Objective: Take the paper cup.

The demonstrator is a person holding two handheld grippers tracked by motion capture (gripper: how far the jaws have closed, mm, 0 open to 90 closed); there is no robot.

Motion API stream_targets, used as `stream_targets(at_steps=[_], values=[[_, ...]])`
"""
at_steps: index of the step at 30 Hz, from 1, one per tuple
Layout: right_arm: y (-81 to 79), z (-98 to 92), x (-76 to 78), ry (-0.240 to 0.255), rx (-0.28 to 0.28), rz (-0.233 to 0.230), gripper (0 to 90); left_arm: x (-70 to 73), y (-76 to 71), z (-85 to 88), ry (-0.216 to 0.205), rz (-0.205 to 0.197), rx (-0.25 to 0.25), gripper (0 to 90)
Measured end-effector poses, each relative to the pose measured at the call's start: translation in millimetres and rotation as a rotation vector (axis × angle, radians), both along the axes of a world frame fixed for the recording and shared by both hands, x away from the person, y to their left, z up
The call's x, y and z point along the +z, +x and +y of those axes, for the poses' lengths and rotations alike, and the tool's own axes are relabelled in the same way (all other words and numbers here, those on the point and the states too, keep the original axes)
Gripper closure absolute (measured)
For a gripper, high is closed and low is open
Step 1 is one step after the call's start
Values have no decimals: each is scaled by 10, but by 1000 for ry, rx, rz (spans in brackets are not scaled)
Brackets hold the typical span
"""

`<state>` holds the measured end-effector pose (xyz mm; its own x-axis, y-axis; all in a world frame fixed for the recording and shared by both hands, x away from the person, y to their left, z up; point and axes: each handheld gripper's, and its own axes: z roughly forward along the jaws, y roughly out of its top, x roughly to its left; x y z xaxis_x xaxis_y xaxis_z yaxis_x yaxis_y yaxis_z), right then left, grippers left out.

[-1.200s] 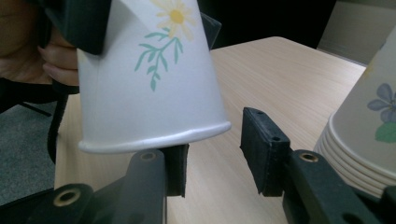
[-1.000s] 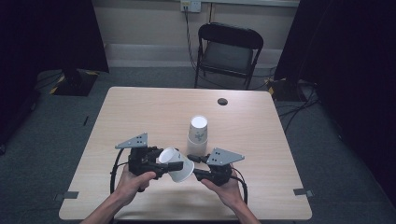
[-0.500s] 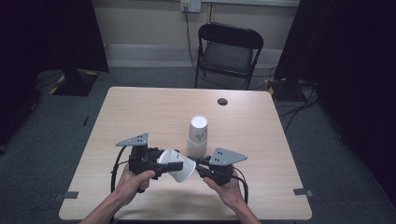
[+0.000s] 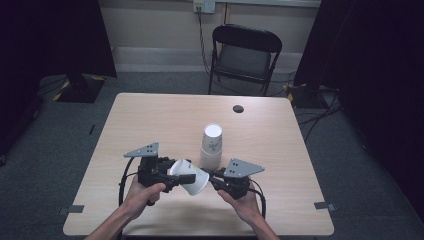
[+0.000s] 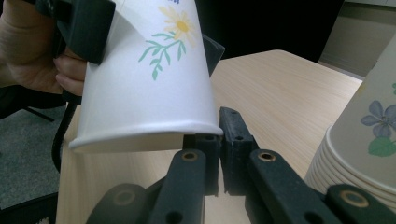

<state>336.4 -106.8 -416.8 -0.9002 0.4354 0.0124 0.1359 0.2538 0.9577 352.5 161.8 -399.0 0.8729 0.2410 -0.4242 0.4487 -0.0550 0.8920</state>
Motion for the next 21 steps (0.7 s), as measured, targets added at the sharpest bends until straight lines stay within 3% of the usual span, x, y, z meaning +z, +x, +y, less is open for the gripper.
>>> stream_targets(at_steps=[13, 21], values=[[0, -32, 40, -8, -7, 2, 884, 56, -9, 15, 40, -58, 22, 232], [25, -28, 66, -19, -10, 20, 888, 54, 0, 39, 51, -71, 46, 183]])
